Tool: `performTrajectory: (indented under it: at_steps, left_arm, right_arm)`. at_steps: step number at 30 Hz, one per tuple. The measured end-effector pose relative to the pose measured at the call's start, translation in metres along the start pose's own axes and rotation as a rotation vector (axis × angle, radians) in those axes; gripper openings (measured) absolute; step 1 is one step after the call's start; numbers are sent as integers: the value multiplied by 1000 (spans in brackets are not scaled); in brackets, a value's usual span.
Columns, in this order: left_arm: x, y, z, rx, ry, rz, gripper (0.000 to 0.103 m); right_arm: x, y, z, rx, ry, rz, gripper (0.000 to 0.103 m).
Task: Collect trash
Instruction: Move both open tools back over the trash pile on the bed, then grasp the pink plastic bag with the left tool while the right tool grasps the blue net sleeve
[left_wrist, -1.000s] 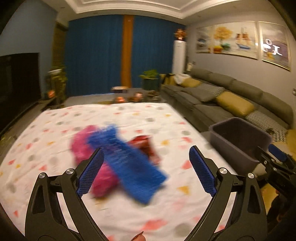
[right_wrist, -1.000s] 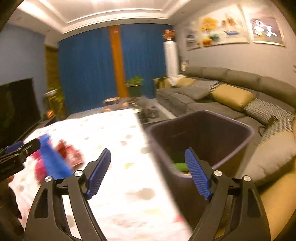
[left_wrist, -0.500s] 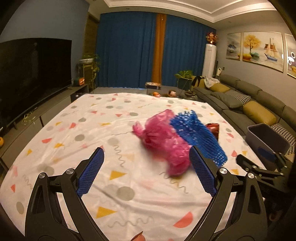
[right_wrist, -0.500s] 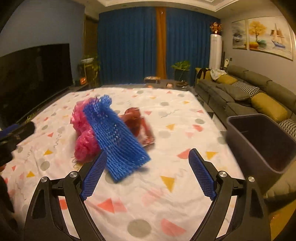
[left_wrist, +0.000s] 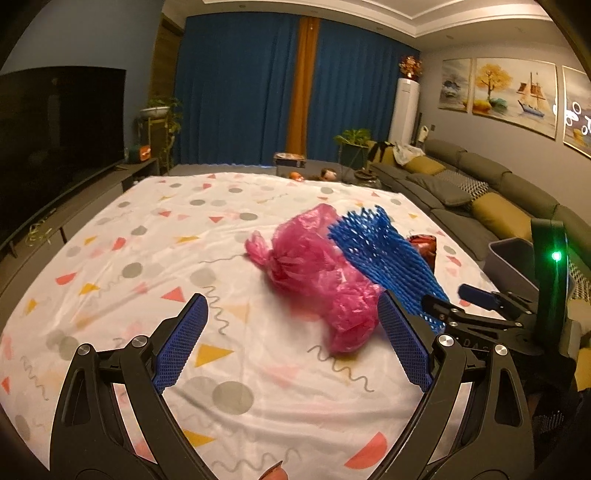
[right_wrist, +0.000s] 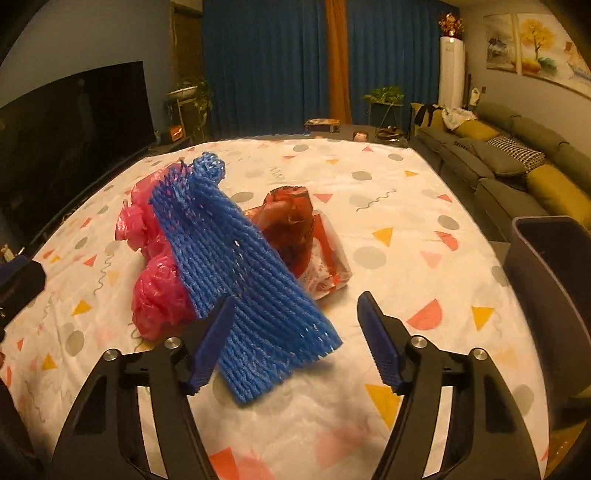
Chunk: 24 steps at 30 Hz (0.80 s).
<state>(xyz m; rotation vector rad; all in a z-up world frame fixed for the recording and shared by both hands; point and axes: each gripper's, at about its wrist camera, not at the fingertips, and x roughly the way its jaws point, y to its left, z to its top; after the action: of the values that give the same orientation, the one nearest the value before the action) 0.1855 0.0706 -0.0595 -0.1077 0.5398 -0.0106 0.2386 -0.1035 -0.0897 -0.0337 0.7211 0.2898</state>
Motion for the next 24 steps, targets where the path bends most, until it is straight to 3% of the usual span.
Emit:
performTrajectory:
  at_steps: [5,10,17,24]
  left_arm:
    - [17,-6,-6,3,52,-31,91]
    - [23,-9,-9,3,75,-55,91]
    - [34,-8,-12,-20,122,-91,86]
    - [50,-19,-12,1,169,-126,78]
  right_arm:
    - [4,4,-2,-24,27,34,42]
    - [-1,12,-7,-73,21,63,9]
    - [-28,15,-17,-109,-64,56,7]
    - [-71,-4,-22,-44,-177,26,7]
